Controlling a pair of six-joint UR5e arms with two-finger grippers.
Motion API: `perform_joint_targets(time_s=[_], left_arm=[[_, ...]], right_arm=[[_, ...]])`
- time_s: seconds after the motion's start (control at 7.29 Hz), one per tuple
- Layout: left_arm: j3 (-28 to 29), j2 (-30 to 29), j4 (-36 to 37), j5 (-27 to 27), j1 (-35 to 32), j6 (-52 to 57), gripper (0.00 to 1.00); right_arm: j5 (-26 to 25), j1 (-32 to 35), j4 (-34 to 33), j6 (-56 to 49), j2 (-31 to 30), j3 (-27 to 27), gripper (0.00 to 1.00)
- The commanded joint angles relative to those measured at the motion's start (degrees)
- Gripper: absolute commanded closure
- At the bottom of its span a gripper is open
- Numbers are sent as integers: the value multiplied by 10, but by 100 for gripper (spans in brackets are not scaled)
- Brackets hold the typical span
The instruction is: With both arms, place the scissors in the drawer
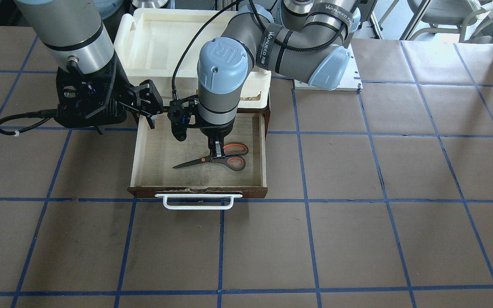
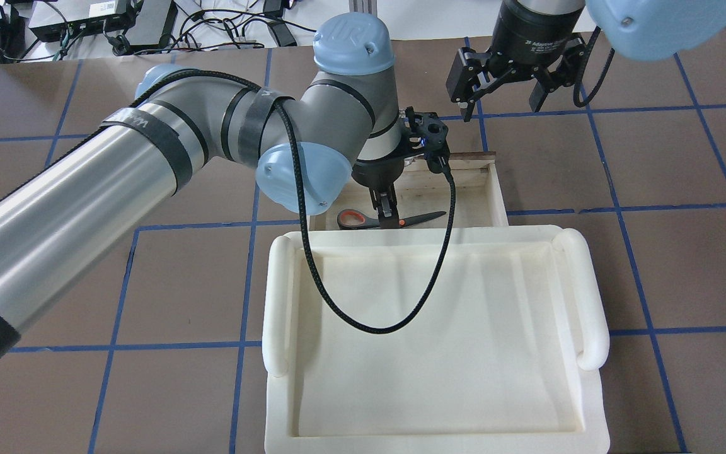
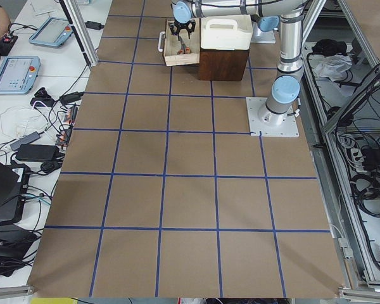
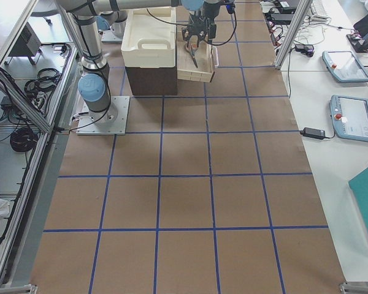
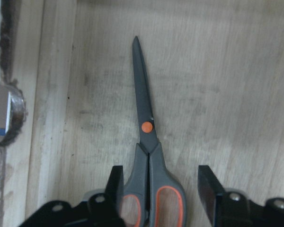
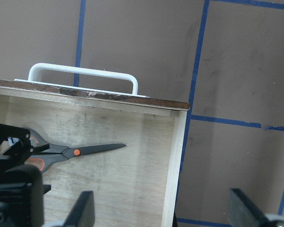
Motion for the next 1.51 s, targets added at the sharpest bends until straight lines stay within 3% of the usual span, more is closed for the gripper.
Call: perform_joint_targets(time_s=[0.0,0.27,0.69,0.96,1.37], left_arm=[[14,42,-11,6,25,0,38],[24,92,-53,-2,97,-7,36],[22,152,-141,-4,167,-143,26],[21,181,-168,3,211,-254,0],[11,208,-207,13,262,-411,0]], right_arm=[[0,1,1,0,2,0,0],[0,0,1,3,-3,4,0],[5,2,0,3,-22,4,0],[4,2,-9,2,-17,6,0],[3,1,-9,5,-22,6,0]])
